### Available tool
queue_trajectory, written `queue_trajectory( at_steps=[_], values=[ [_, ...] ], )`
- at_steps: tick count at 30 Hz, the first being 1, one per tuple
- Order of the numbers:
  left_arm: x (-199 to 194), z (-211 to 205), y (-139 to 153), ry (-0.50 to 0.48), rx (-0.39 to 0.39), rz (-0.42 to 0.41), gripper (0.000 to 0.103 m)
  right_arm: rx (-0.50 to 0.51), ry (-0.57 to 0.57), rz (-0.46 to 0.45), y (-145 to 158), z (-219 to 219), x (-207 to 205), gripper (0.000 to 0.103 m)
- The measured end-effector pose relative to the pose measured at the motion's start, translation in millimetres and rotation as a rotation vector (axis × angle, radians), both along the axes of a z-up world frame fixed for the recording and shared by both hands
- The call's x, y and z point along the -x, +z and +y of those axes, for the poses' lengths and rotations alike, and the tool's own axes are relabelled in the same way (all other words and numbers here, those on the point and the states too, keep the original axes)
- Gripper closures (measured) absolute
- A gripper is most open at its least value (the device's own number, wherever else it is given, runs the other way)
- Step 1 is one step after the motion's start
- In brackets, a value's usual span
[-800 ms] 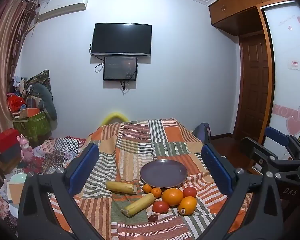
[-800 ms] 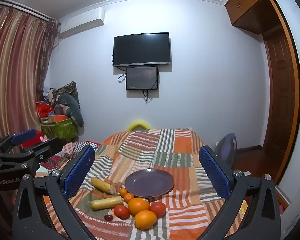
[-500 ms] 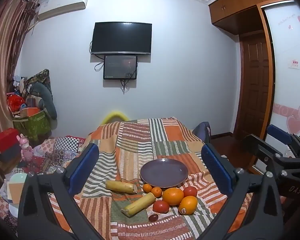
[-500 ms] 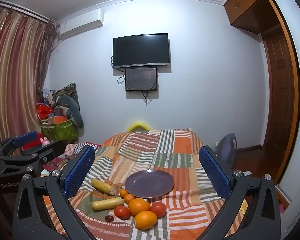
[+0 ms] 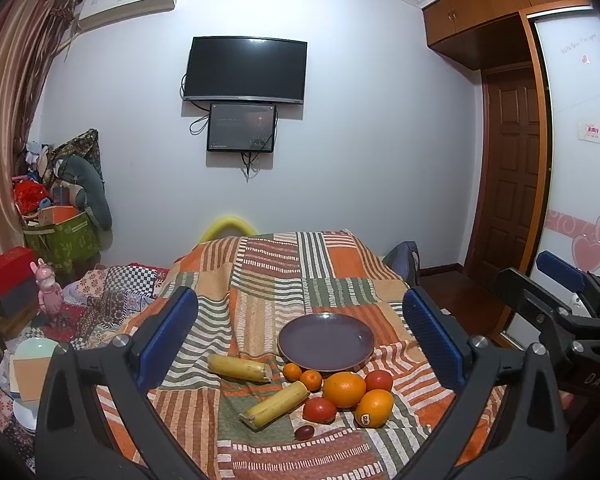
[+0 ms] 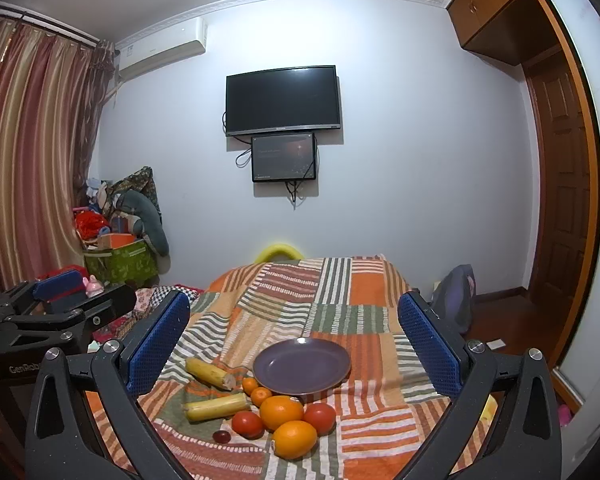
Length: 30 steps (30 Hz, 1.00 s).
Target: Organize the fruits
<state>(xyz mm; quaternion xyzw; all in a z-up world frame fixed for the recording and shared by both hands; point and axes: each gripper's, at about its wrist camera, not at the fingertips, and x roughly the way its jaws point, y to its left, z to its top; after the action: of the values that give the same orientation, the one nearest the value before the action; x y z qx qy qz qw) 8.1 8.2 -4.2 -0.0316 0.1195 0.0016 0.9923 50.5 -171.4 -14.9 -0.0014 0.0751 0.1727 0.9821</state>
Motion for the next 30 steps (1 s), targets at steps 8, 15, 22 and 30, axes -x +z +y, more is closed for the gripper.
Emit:
queue_trajectory(
  at_steps=[8, 15, 22, 30],
  values=[
    [-0.1, -1.0, -1.5, 0.001, -0.001, -0.001, 0.0, -0.004, 0.0, 0.006, -0.8, 0.1, -0.8, 0.0],
    [0.4, -1.1, -0.7, 0.002, 0.0, 0.0, 0.0, -0.007, 0.0, 0.009, -1.7, -1.1, -1.2, 0.0],
    [0.0, -2.1, -1.3, 0.001, 0.003, 0.002, 0.0, -0.006, 0.003, 0.009, -2.8, -0.2, -1.2, 0.0],
    [0.4, -3.1, -0.2, 0.001, 0.001, 0.001, 0.0, -0.005, 0.002, 0.011, -3.7, -0.5, -1.5, 0.0]
  ],
)
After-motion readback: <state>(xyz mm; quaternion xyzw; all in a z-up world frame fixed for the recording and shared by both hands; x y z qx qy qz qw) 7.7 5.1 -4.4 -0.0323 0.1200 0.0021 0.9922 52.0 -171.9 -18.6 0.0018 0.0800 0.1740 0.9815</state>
